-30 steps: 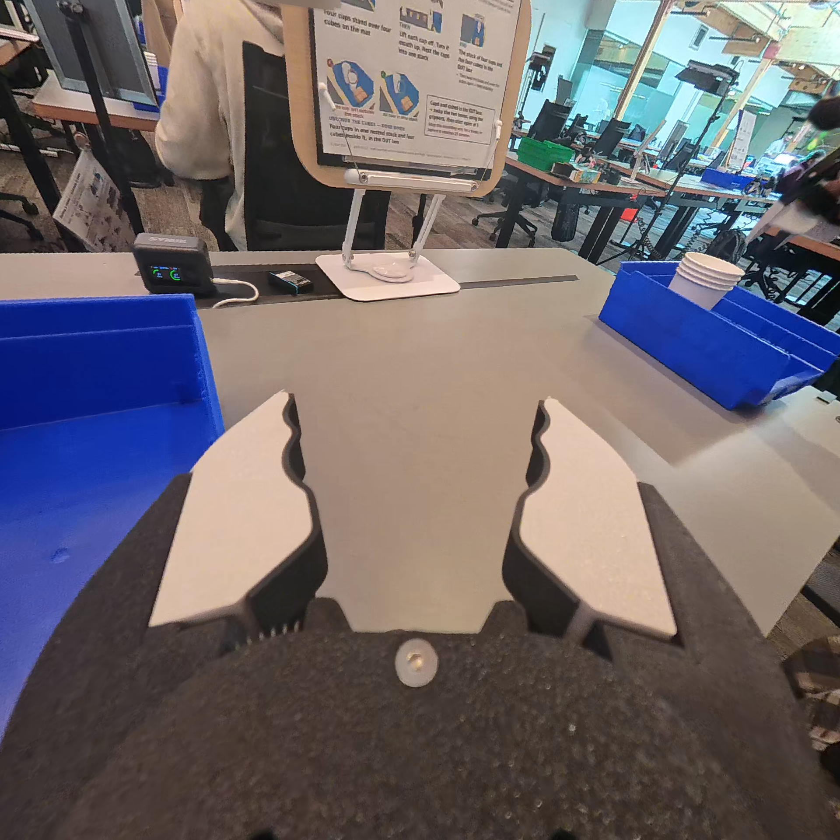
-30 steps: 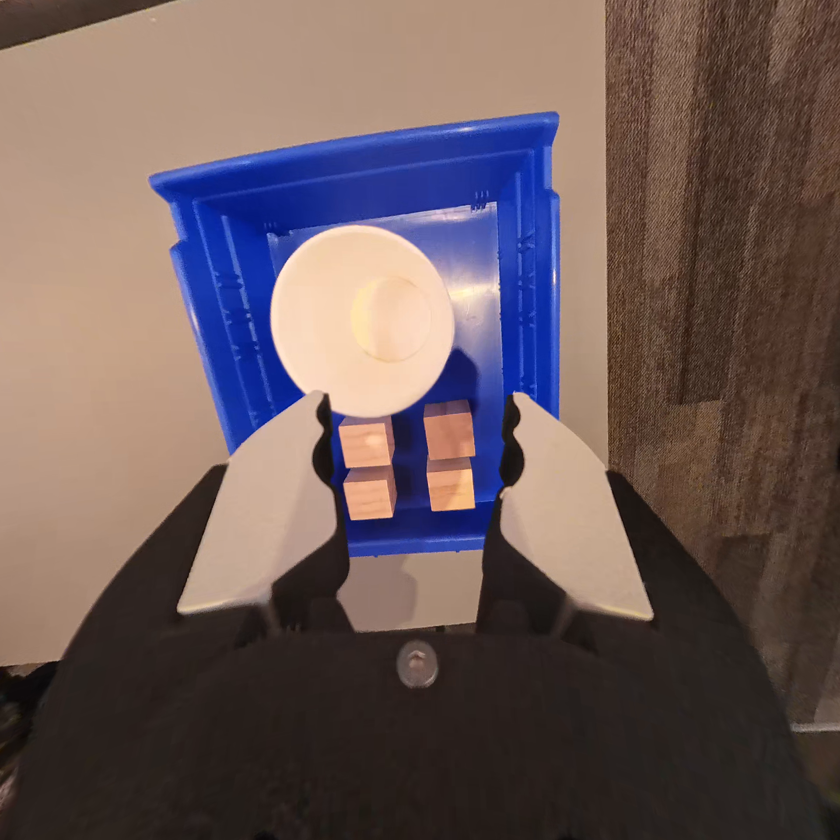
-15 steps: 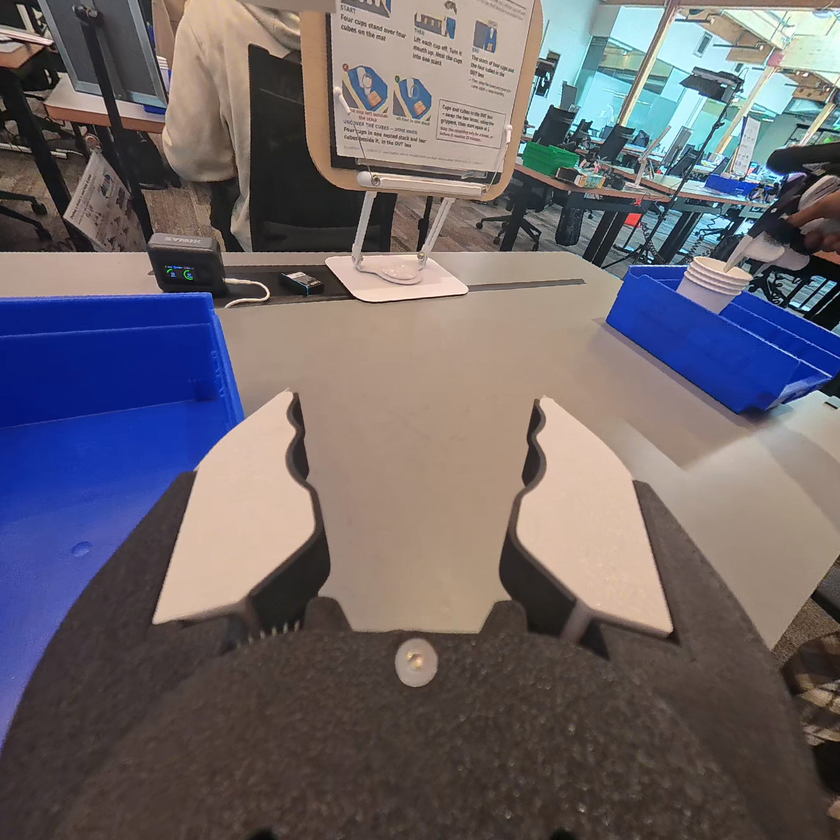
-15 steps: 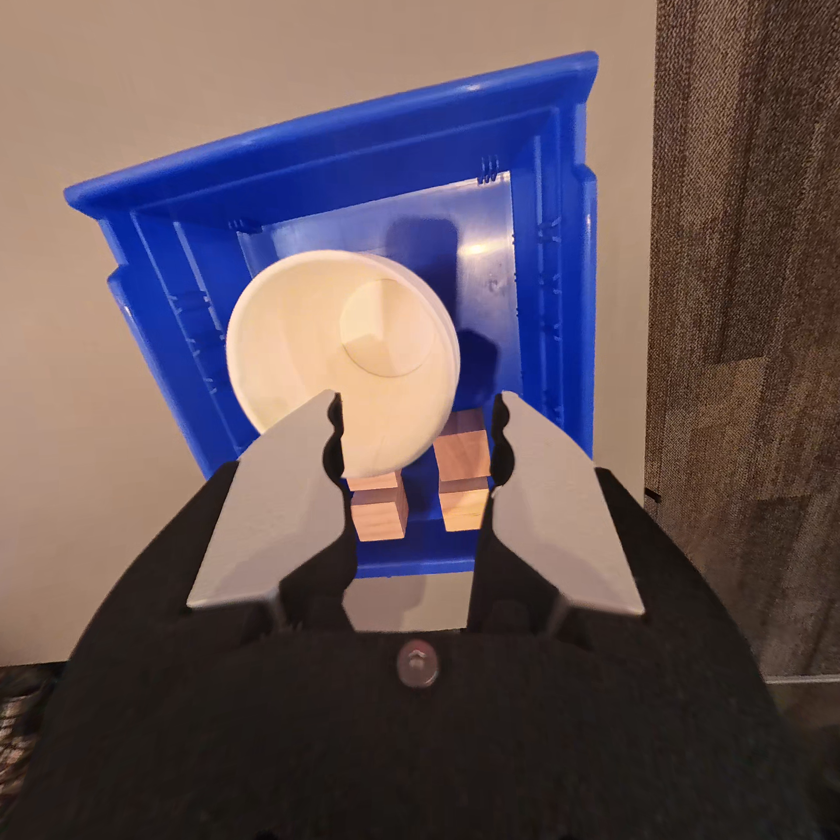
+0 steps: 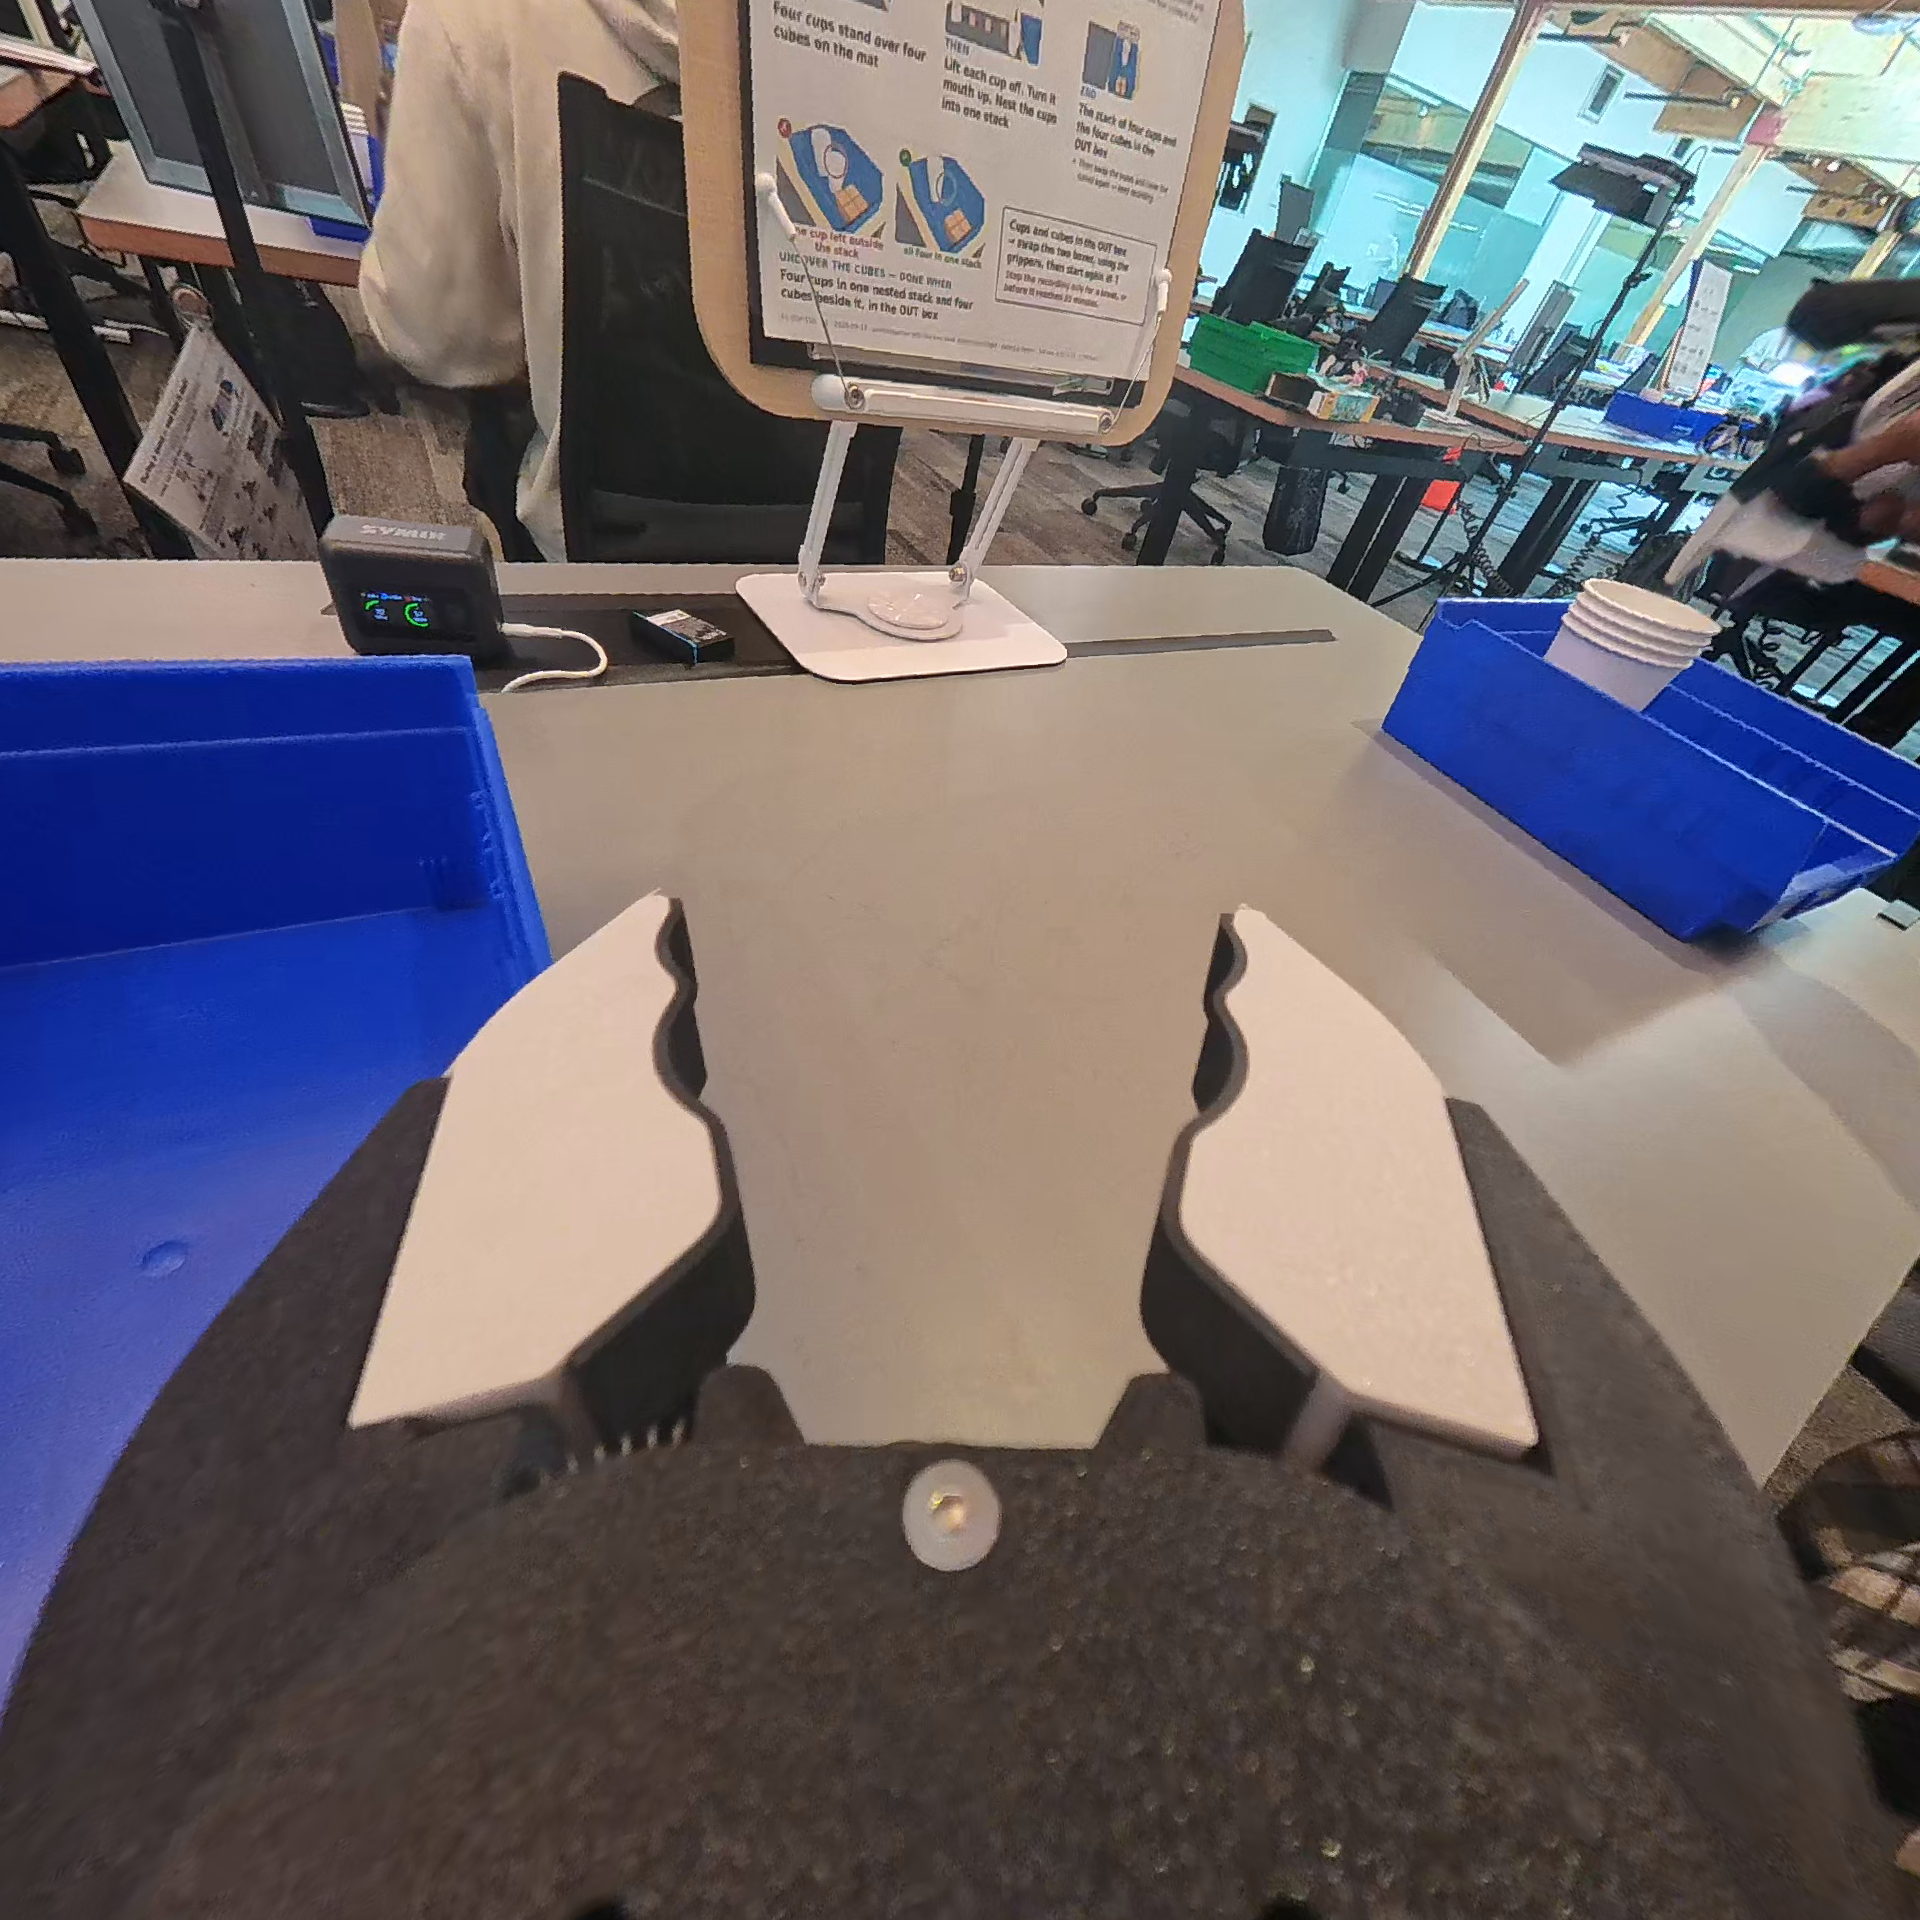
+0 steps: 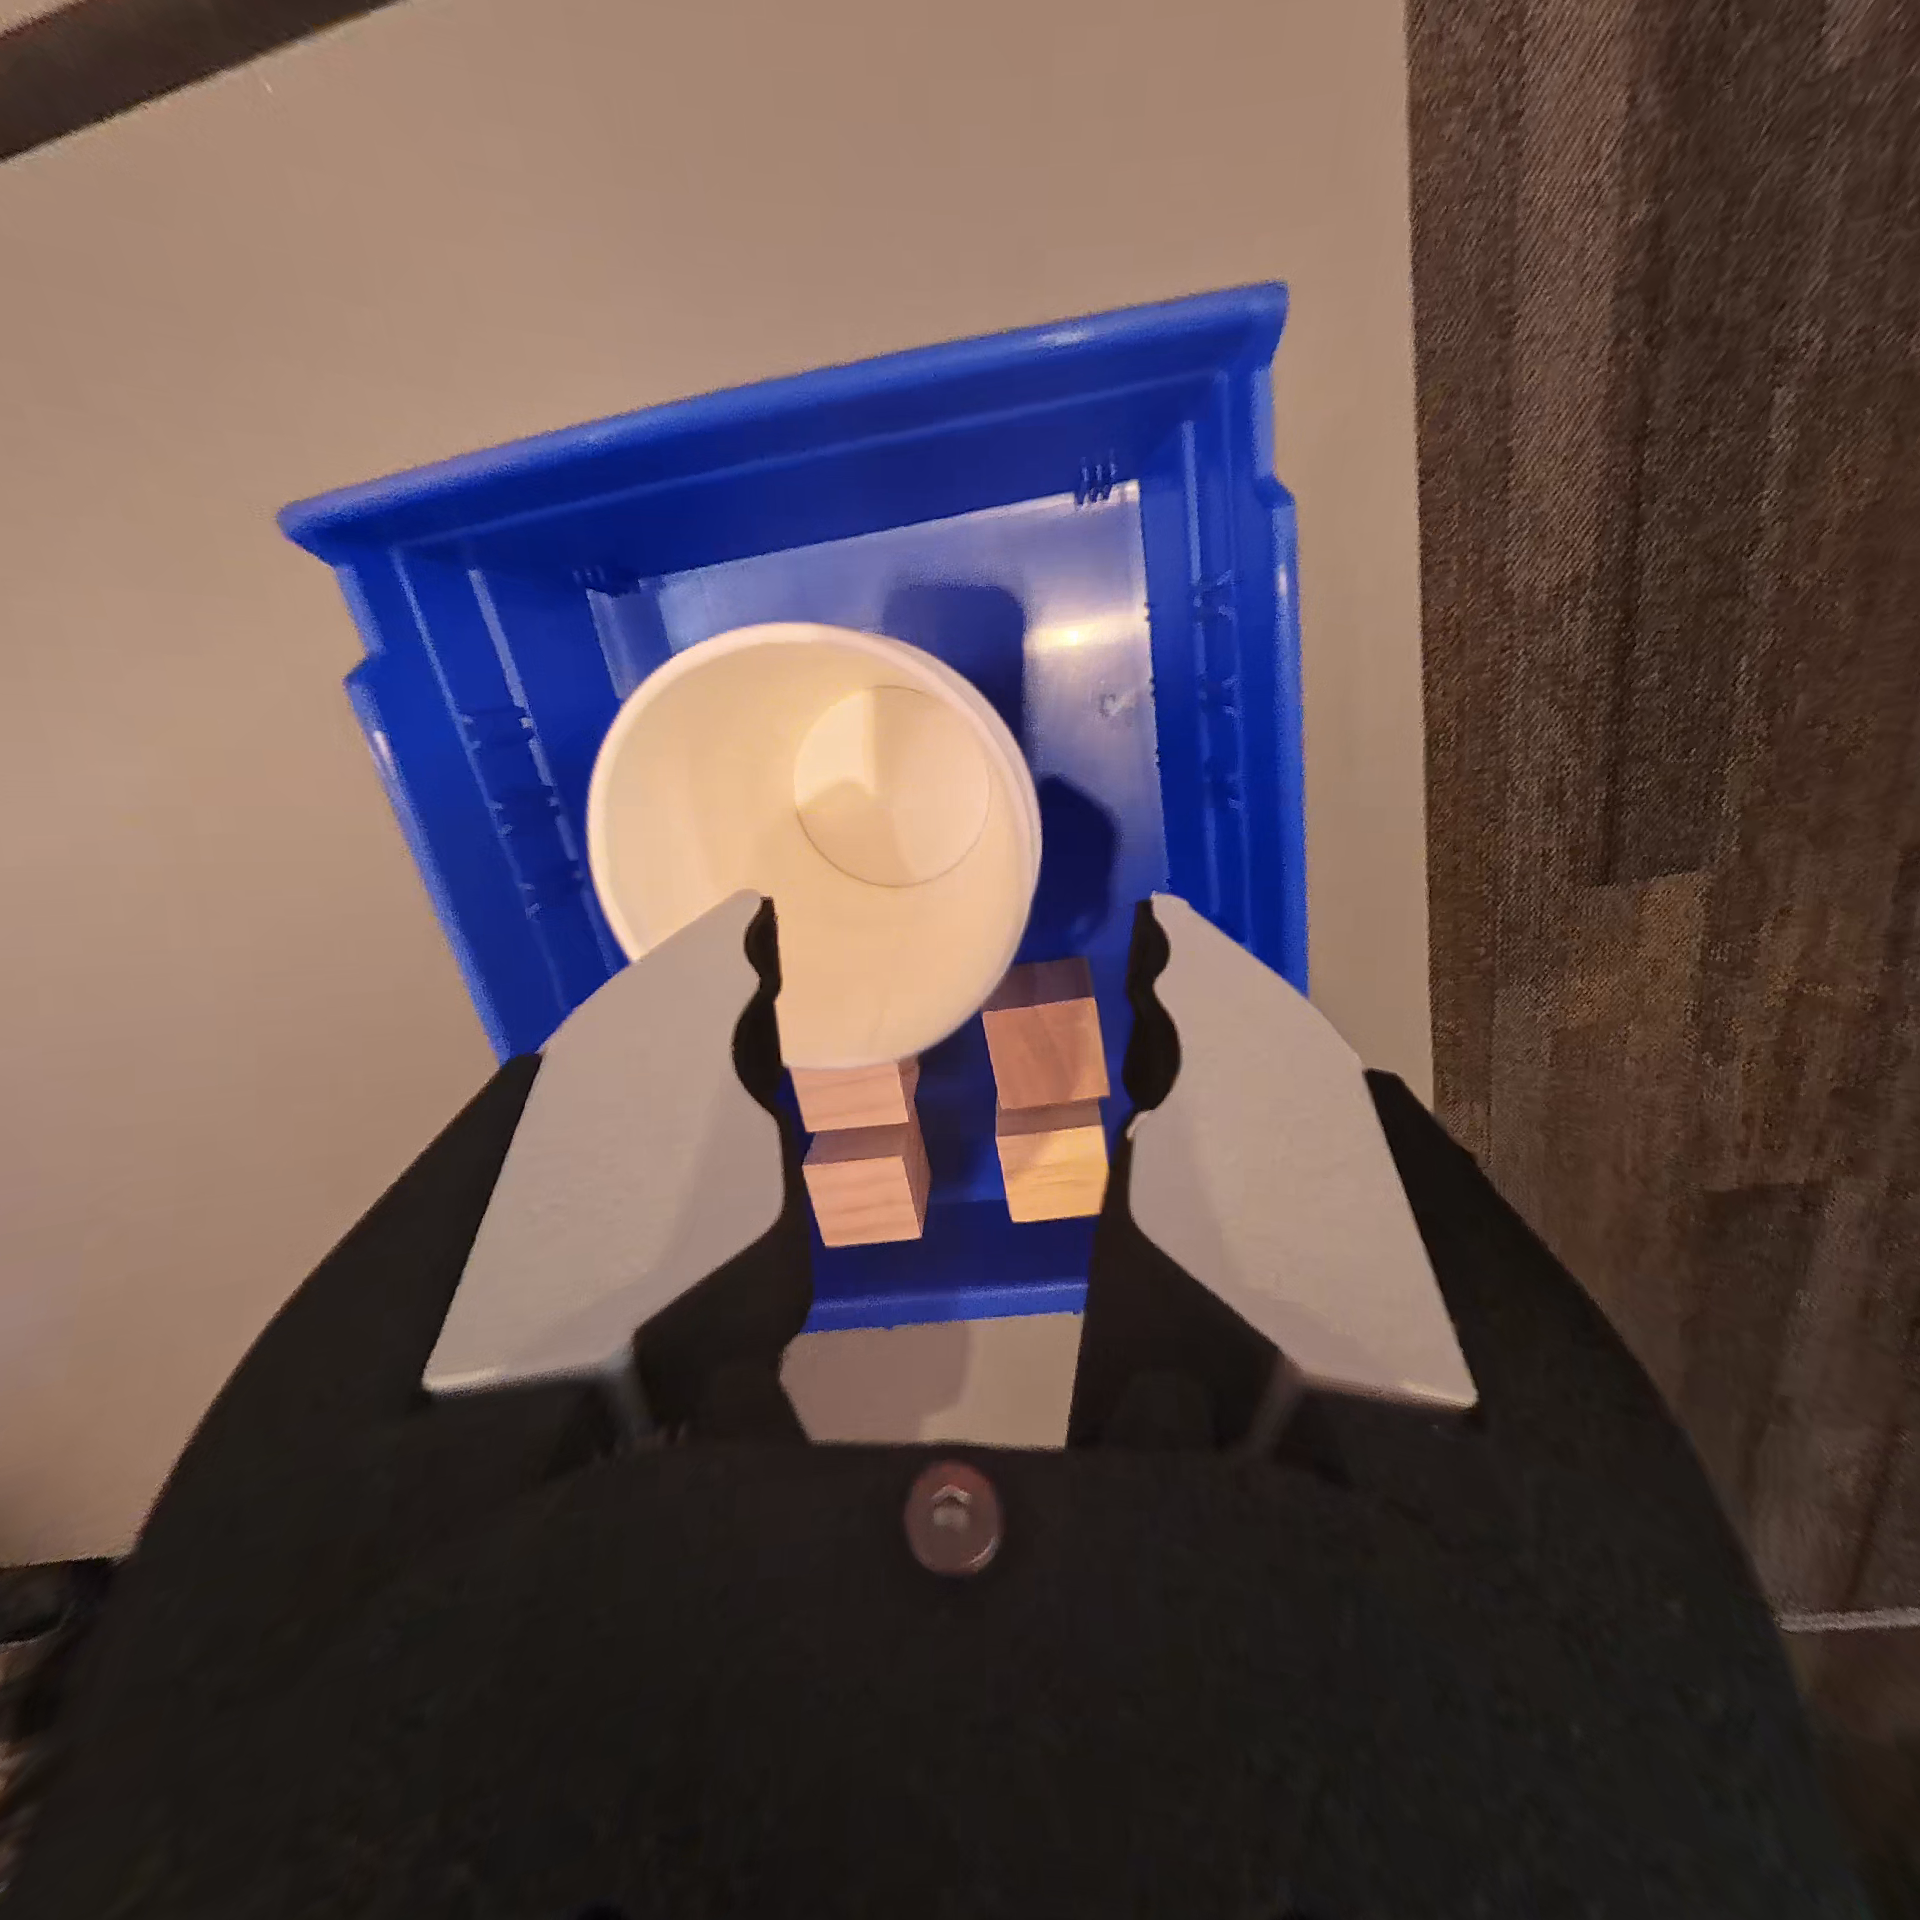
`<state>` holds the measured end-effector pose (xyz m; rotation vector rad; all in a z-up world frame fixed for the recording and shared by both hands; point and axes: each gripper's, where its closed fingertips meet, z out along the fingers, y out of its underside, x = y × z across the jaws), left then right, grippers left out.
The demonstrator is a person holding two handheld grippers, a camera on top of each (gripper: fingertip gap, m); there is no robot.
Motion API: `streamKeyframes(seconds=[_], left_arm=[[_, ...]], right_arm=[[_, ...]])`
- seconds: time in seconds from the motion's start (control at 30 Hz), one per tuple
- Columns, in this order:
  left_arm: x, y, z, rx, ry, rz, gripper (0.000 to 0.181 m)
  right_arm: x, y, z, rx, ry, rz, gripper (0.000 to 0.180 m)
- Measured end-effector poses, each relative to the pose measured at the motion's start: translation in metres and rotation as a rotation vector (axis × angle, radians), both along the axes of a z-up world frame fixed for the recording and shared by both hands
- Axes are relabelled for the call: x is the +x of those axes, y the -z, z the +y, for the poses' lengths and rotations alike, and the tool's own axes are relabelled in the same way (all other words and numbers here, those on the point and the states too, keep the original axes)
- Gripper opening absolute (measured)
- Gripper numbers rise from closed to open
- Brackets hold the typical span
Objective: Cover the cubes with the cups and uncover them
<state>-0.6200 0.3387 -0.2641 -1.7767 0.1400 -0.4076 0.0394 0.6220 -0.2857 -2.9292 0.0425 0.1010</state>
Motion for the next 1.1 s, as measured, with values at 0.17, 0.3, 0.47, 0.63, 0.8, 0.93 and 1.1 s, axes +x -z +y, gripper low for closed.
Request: streamKeyframes(seconds=[0.17, 0.3, 0.47, 0.63, 0.8, 0.93, 1.1], left_arm=[[0.005, -0.004, -0.004, 0.006, 0.013, 0.003, 0.093], [0.009, -0.009, -0.009, 0.012, 0.027, 0.0, 0.093], [0.013, -0.018, -0.015, 0.033, 0.037, 0.007, 0.093], [0.018, -0.02, -0.02, 0.025, 0.054, 0.006, 0.094], [0.024, -0.025, -0.022, 0.044, 0.065, 0.004, 0.093], [0.033, -0.024, -0.022, 0.044, 0.08, 0.016, 0.093], [0.045, -0.015, -0.019, 0.022, 0.104, 0.029, 0.093]], right_arm=[[0.003, -0.037, -0.005, 0.094, -0.019, -0.031, 0.066], [-0.005, -0.056, -0.013, 0.18, -0.048, -0.013, 0.072], [-0.04, -0.073, -0.032, 0.398, -0.135, 0.057, 0.079], [-0.083, -0.072, -0.082, 0.631, -0.234, 0.106, 0.086], [-0.127, -0.056, -0.144, 0.857, -0.311, 0.112, 0.09], [-0.157, -0.034, -0.178, 1.012, -0.325, 0.135, 0.092], [-0.179, -0.005, -0.185, 1.163, -0.295, 0.133, 0.095]])
